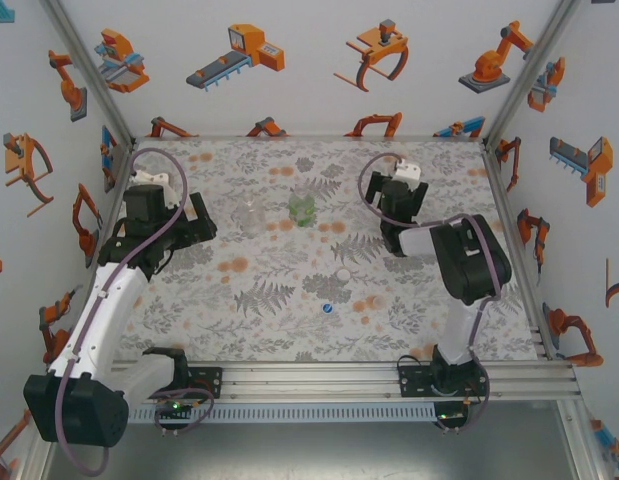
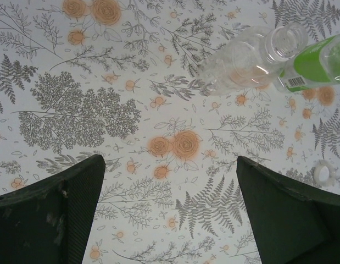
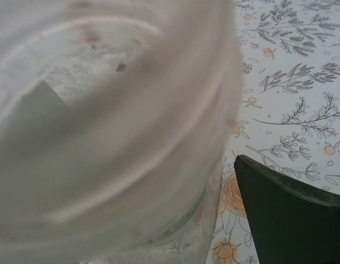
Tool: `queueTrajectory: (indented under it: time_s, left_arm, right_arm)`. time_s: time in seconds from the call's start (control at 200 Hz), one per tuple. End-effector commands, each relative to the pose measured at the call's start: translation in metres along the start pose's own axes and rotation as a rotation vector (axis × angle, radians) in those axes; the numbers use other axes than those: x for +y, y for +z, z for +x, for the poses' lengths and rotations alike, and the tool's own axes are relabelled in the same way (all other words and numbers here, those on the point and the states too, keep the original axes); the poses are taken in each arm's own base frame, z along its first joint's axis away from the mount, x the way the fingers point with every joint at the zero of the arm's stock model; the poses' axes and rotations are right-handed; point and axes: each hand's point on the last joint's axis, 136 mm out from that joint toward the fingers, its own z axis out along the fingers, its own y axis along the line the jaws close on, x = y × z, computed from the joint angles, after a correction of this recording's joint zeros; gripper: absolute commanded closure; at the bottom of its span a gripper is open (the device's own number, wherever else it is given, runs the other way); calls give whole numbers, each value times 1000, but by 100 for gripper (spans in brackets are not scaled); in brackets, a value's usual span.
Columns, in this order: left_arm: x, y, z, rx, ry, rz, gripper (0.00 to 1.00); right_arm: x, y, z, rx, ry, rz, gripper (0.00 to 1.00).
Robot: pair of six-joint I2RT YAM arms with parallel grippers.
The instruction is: Screw on the bottle caps
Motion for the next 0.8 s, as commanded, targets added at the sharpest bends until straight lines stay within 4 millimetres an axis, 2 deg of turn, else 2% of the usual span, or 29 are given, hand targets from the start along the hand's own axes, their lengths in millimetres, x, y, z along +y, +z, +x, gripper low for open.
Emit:
queueTrajectory:
  time_s: [0.0, 0.18, 0.396, 0.566, 0.676, 0.796]
  left_arm:
    - [-6, -5, -2, 0, -15, 20, 3]
    - [-6, -3, 0, 8, -22, 22, 3]
    - [-17, -7, -5, 6, 6, 68, 3]
    - [-25, -11, -16, 4, 27, 92, 3]
    - [-36, -15, -28, -4, 36, 131, 3]
    - [-51, -21, -43, -30, 50, 186, 3]
  right_arm:
    - [0, 2, -22, -83, 33, 24, 14]
    - [-2, -1, -21, -87, 26, 21, 32]
    - [6, -16, -29, -84, -7, -65, 47]
    - [18, -48, -40, -53, -46, -210, 51]
    - [25, -76, -51, -29, -67, -311, 53]
    - [44, -111, -64, 35, -103, -479, 53]
